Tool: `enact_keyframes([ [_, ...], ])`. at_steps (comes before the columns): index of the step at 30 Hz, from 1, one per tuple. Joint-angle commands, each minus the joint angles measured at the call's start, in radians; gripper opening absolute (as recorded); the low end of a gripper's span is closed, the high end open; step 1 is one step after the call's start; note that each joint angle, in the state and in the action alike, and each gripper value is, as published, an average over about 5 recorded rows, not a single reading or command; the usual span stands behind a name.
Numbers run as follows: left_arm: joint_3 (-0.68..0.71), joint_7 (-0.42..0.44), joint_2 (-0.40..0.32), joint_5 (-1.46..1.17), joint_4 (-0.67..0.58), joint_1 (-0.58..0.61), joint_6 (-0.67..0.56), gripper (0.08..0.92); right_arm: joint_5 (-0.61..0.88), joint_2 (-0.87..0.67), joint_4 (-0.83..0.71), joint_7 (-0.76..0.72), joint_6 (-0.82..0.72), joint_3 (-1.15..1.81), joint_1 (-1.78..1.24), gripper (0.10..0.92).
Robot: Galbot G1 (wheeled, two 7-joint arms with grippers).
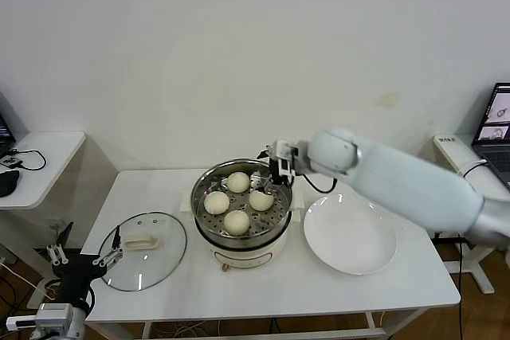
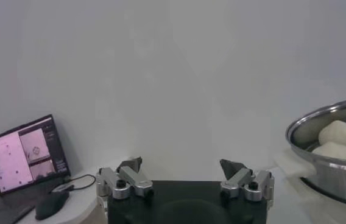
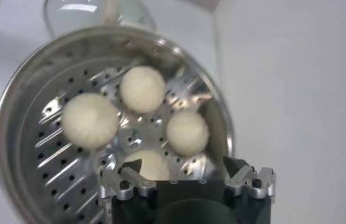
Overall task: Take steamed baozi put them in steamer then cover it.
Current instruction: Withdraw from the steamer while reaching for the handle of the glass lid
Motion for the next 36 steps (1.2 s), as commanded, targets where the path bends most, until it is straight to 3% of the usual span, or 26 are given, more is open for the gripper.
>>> enact_keyframes([
  [1, 0.019, 0.001, -0.01, 0.017, 0.027, -0.002, -0.052, 0.823, -0.136, -0.014, 0.128, 0.289, 0.392, 0.771, -0.795, 0.823],
  [8, 0.047, 0.023, -0.014, 0.086, 0.058, -0.011, -0.074, 0.823, -0.212, 0.25, 0.152, 0.222, 0.582, 1.223, -1.144, 0.823],
  [12, 0.057, 0.017, -0.013, 0.184, 0.103, -0.021, -0.1, 0.823, -0.214, 0.386, 0.218, 0.198, 0.6, 1.388, -1.289, 0.823],
  [16, 0.044, -0.005, -0.002, 0.447, 0.186, -0.036, -0.171, 0.823, -0.225, 0.475, 0.258, 0.193, 0.587, 1.481, -1.408, 0.823],
  [28, 0.007, 0.042, 0.071, 1.243, 0.362, -0.042, -0.281, 0.823, -0.201, 0.56, 0.388, 0.21, 0.529, 1.583, -1.597, 0.823],
  [36, 0.085, 0.068, 0.102, 1.372, 0.44, -0.12, -0.286, 0.823, -0.201, 0.574, 0.406, 0.207, 0.531, 1.599, -1.624, 0.823],
])
